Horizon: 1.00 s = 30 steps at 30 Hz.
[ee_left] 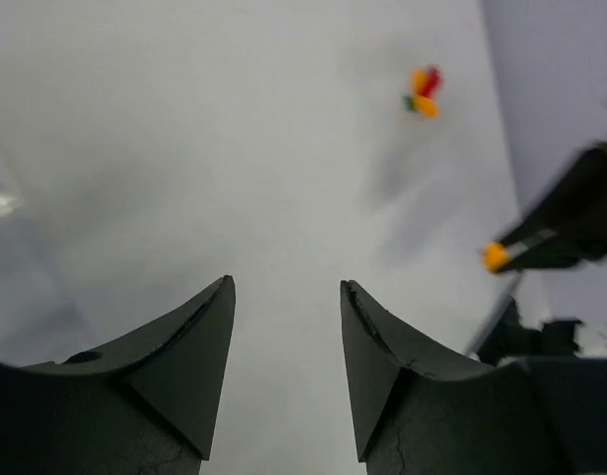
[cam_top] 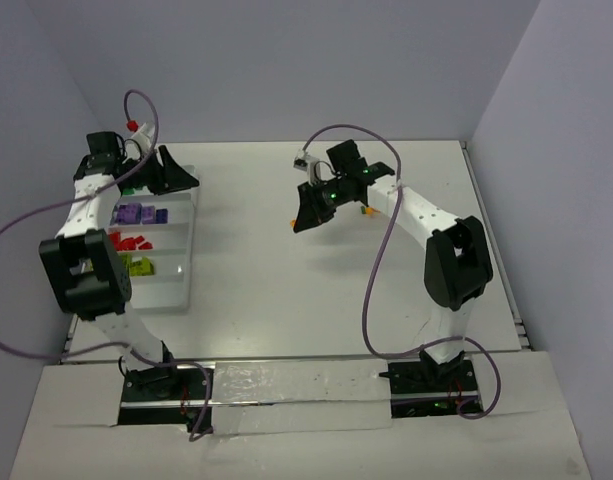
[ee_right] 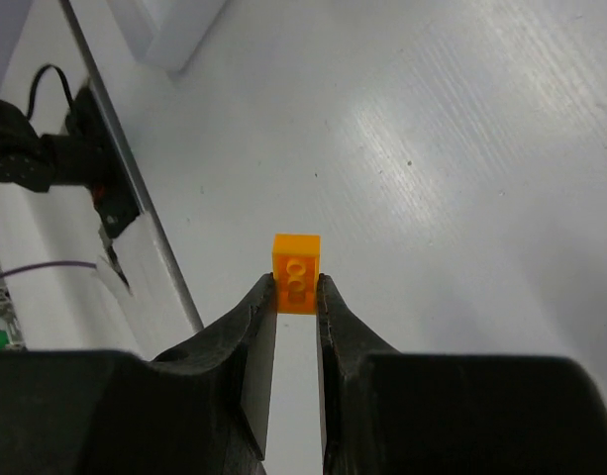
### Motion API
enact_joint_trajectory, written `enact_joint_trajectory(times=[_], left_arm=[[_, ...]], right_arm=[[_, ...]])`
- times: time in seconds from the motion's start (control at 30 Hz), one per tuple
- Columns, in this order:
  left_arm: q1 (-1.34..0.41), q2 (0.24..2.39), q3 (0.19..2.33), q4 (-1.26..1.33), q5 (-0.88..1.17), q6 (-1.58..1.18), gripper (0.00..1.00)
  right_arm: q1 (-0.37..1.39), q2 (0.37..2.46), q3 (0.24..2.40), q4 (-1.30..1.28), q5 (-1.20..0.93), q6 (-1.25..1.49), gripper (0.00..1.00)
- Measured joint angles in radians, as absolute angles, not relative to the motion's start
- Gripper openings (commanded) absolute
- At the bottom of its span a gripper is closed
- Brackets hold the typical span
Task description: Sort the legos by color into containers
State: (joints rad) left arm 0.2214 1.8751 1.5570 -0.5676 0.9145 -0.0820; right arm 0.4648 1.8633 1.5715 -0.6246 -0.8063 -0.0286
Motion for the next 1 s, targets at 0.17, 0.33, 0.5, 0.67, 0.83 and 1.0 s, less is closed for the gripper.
enact_joint_trajectory(times=[0.17,0.33,0.5,0.67,0.83,1.0], left_arm=[[0.12,1.576,1.331,-0.484,1.036,-0.22,0.66],[-0.008,1.447,1.139,-0.341,1.078,-0.391,0.67],[-0.106,1.439,1.004,-0.237,1.081,-0.522,0.65],[-0.177,1.439,1.001,-0.19,1.085,-0.563,0.63],[-0.211,1.44,1.002,-0.174,1.084,-0.569,0.58],[-0.225,1.447,1.005,-0.177,1.078,-0.56,0.5]], right_arm=[[0.554,1.774,1.479,-0.595,-0.681,-0.166,0.0],[0.65,1.681,1.454,-0.563,-0.573,-0.247,0.0],[0.712,1.654,1.454,-0.526,-0.488,-0.256,0.0],[0.753,1.659,1.465,-0.524,-0.424,-0.252,0.0],[0.783,1.68,1.502,-0.521,-0.393,-0.248,0.0],[0.79,1.686,1.509,-0.524,-0.383,-0.243,0.0]])
